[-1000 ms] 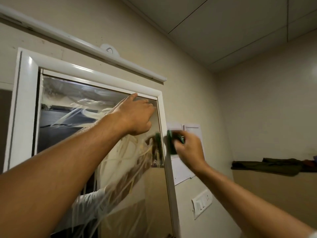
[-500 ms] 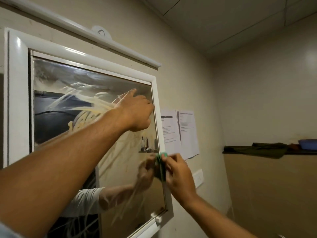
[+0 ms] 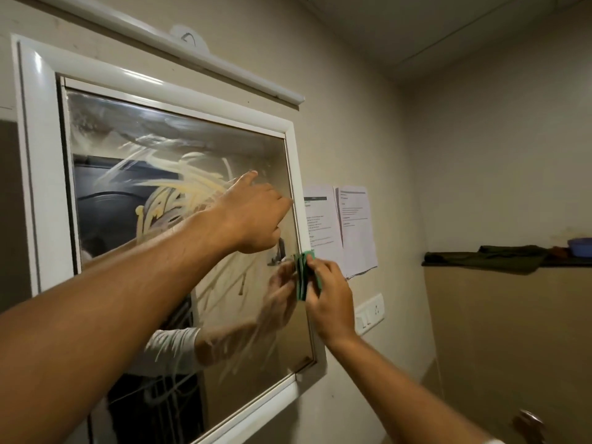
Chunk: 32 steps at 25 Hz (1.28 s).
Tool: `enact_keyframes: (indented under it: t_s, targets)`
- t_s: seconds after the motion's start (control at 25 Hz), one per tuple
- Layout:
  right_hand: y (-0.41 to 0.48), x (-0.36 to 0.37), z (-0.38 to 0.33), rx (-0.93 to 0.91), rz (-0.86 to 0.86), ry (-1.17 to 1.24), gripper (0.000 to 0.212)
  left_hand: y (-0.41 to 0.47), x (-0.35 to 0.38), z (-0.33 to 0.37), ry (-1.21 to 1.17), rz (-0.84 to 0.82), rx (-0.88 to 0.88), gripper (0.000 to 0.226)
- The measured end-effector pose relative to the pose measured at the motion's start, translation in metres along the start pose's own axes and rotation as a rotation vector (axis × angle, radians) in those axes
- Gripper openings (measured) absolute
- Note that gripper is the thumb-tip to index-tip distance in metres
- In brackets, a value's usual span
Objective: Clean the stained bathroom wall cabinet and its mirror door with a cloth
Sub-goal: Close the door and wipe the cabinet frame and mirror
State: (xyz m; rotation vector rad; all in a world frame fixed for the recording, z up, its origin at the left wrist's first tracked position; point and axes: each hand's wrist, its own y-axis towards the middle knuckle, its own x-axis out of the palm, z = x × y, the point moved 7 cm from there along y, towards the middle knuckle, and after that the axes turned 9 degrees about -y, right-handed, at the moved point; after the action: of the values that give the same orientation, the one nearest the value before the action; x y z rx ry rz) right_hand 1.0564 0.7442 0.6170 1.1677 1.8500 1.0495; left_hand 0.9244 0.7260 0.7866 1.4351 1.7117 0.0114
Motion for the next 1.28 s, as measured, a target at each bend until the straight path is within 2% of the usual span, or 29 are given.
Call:
enact_keyframes:
  t_s: [0.12,0.2,0.28,0.36,0.44,0.52,0.64,0.76,0.84,0.96,1.12,1.2,1.28]
  targets:
    - [-0.057,-0.005,0.037,0.107,-0.205,-0.033,0.030,0.001,0.003,0.019,-0.051,-0.023,0.026,0.052]
    - [-0.038,-0.018,0.040,0.225,-0.322,0.099,0.026,0.003,0.005,0.026,-0.059,-0.023,0.033,0.048]
    - [0.015,-0.036,0.021,0.262,-0.234,0.258,0.023,0.005,0.005,0.028,-0.072,-0.036,0.023,0.046]
    - [0.077,-0.040,-0.006,0.289,-0.103,0.305,0.024,0.006,0.008,0.026,-0.106,-0.050,0.001,0.043]
    - [0.098,-0.021,-0.024,0.276,-0.057,0.229,0.020,0.006,0.008,0.021,-0.123,-0.043,-0.007,0.042]
    - [0.075,-0.008,-0.017,0.283,-0.036,0.143,0.017,0.004,0.006,0.018,-0.105,-0.025,-0.008,0.049]
    - [0.022,-0.009,0.009,0.281,-0.101,0.092,0.014,0.002,0.008,0.018,-0.081,-0.036,-0.002,0.060]
    - [0.047,-0.011,0.012,0.272,-0.160,0.158,0.007,0.005,0.010,0.021,-0.064,-0.029,0.003,0.060]
    - [0.065,-0.012,0.003,0.240,-0.125,0.160,0.008,0.006,0.010,0.022,-0.061,-0.019,0.008,0.059]
    - [0.036,0.001,0.018,0.207,-0.146,0.176,0.010,0.006,0.016,0.019,-0.061,0.009,0.016,0.056]
    - [-0.060,0.009,0.062,0.236,-0.356,0.039,0.008,0.010,0.022,0.028,-0.008,0.022,0.001,0.053]
    - [-0.057,0.000,0.065,0.276,-0.456,0.055,0.005,0.006,0.024,0.037,-0.003,0.002,0.002,0.056]
    - [-0.021,-0.011,0.051,0.278,-0.370,0.169,0.004,0.001,0.028,0.045,-0.001,-0.032,0.015,0.069]
